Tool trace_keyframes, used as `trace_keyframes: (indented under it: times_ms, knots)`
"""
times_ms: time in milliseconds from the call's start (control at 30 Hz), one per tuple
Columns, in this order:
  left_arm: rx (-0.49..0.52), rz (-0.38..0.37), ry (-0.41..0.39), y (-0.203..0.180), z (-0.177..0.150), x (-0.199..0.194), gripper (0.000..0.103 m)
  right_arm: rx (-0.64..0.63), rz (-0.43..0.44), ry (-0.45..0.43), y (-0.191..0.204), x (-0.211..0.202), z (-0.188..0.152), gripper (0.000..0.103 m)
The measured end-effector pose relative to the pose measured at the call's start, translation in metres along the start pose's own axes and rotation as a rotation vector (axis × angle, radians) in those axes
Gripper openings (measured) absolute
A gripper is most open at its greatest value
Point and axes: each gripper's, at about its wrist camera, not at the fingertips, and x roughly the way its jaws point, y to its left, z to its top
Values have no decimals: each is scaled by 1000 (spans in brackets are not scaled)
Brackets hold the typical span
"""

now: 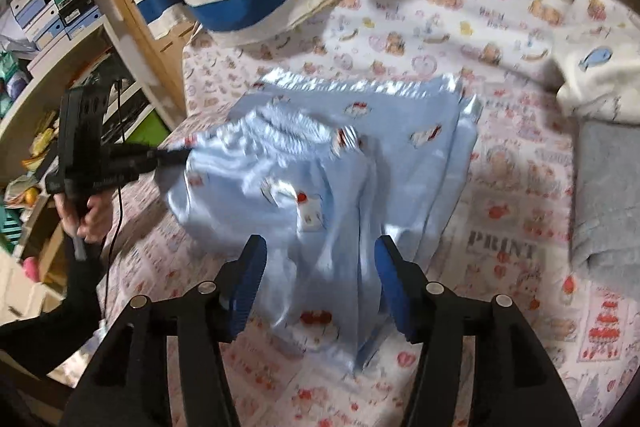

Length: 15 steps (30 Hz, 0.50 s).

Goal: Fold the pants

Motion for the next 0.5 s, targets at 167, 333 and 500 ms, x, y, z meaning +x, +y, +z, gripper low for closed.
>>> trace_keyframes:
  times_ms: [167,333,500]
  knots:
    - [7,49,84,1,-3,23,2,-10,0,87,2,15,-4,4]
    - [45,173,80,-7,-6,34,9,0,-88,38,-4,7,-2,4]
    - [27,131,21,-4,-4,21,21,50,-206,-51,-16,-6,2,4]
